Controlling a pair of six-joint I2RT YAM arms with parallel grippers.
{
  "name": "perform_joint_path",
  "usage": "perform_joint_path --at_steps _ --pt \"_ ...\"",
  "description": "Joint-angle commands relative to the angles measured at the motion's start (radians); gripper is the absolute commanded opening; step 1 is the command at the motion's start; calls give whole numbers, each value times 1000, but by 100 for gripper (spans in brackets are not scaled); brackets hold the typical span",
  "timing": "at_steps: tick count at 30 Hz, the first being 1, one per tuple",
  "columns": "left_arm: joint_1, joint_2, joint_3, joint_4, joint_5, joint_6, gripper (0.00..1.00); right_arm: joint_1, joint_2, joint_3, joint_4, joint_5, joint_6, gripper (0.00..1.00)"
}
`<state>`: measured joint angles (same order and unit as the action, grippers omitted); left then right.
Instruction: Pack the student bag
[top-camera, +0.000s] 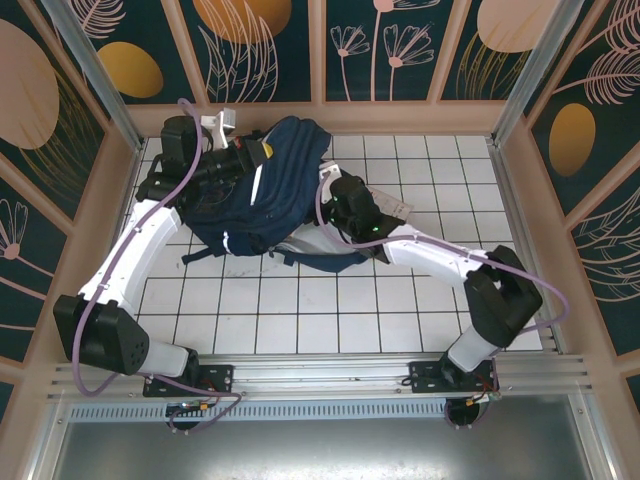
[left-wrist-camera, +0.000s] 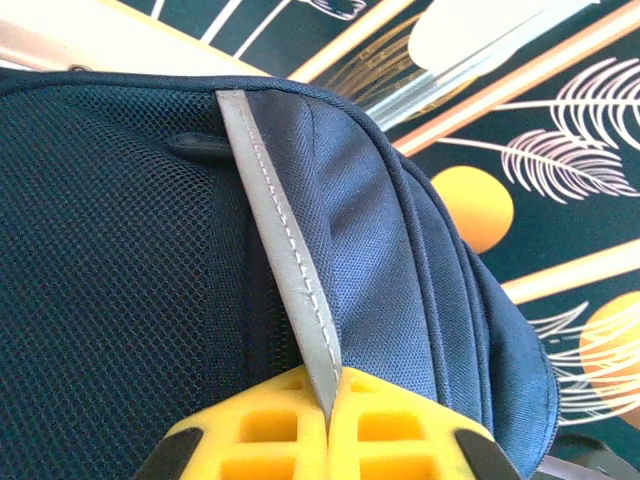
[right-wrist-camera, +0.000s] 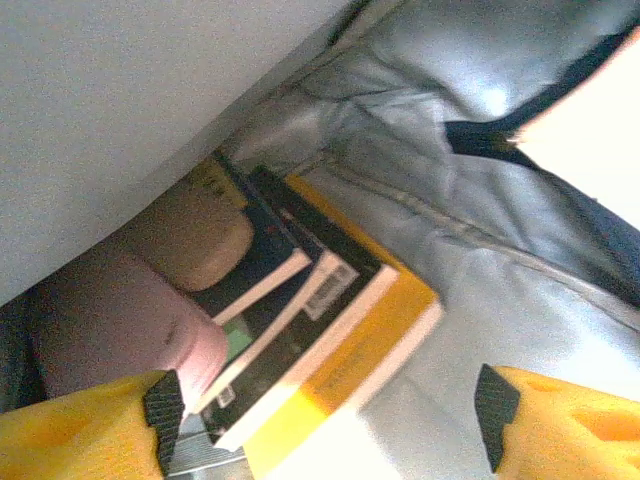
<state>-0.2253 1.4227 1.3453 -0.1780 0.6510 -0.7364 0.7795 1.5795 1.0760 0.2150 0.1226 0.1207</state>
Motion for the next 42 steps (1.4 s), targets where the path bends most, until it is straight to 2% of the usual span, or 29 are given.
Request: perform_joint_path --at_steps 1,4,7,10,14,16,18,22,25,29,36,42 --pt "44 -22 -16 104 -147 -23 0 -29 -108 -73 -44 116 54 74" --pt "82 -28 -52 100 -246 -30 0 -101 -247 -177 9 85 107 71" --pt "135 -37 -59 58 -345 -19 0 -226 -277 -200 -31 -3 173 69" --pt "152 -46 -62 44 -419 -4 0 -346 -204 -147 -115 -26 208 74" --pt "153 -19 -52 54 -423 1 0 -480 -46 -42 -189 -104 260 82" --pt "153 5 -30 31 -446 46 0 -532 55 38 -246 -103 276 84" --pt "152 29 -10 2 -475 80 0 -569 146 117 -289 -162 265 86" --pt "130 74 -13 -1 -445 92 0 -616 330 293 -385 -228 239 89" --pt "62 107 -14 -14 -451 119 0 -656 450 398 -428 -348 215 90" --pt "8 123 -46 -10 -466 140 0 -672 571 506 -511 -437 182 91" --pt "-2 158 -78 29 -418 110 0 -665 606 493 -517 -573 172 91" --pt "-5 180 -94 52 -396 94 0 -610 582 402 -494 -641 191 90"
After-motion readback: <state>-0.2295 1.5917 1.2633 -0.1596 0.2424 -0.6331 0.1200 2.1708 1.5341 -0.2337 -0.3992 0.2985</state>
